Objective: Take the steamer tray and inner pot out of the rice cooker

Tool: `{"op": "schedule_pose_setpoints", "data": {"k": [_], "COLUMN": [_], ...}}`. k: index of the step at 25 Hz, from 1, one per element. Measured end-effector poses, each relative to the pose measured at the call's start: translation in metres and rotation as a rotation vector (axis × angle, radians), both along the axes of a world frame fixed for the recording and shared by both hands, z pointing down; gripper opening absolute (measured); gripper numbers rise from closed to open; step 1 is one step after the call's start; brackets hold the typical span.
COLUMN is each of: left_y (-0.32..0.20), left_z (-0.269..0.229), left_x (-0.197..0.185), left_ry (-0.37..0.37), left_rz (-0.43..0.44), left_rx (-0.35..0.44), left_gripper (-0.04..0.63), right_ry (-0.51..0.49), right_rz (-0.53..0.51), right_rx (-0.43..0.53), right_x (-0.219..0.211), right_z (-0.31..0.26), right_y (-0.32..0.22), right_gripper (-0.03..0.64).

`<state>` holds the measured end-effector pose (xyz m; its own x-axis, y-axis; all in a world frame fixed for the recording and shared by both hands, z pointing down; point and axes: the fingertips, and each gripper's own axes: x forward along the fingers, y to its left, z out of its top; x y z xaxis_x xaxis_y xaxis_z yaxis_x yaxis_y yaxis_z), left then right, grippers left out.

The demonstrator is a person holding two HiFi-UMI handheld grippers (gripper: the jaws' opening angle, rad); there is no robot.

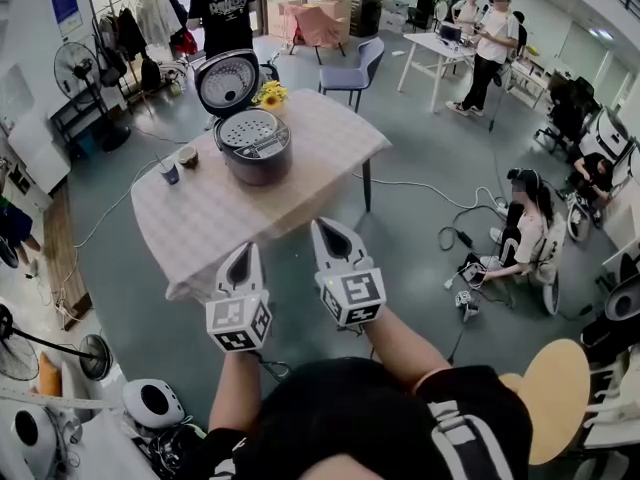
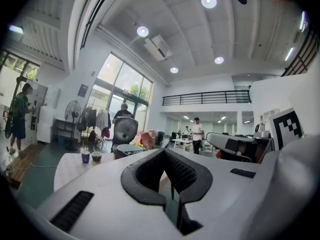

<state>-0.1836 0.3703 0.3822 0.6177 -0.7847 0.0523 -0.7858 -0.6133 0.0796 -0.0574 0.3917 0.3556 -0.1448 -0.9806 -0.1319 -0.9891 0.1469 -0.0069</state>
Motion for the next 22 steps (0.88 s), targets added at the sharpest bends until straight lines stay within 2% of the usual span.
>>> {"op": "schedule_pose_setpoints", "data": {"k": [5, 15, 22], "left_y": [0.002, -0.002, -0.025], "left_z": [-0.006, -0.001, 0.0], "left_x": [-0.003, -0.055, -0.069], "left_ry": [0.0, 0.006, 0.023], "left_rz": [-0.005, -0.027, -0.049], "left_rx": [0.014, 0.02, 0.018], "left_gripper": [0.002, 0.002, 0.002], "right_ry": [0.018, 0.023, 0.038], "right_rz": [-0.004, 0.004, -0.026], "right_rx": [0.001, -0.006, -0.006], "right_x": [-0.004, -0.047, -0.063], "right_z": [-0.002, 0.003, 0.004], "right_y": [0.0, -0.003, -0.032], "right_gripper": [-0.003, -0.003, -0.003]}}
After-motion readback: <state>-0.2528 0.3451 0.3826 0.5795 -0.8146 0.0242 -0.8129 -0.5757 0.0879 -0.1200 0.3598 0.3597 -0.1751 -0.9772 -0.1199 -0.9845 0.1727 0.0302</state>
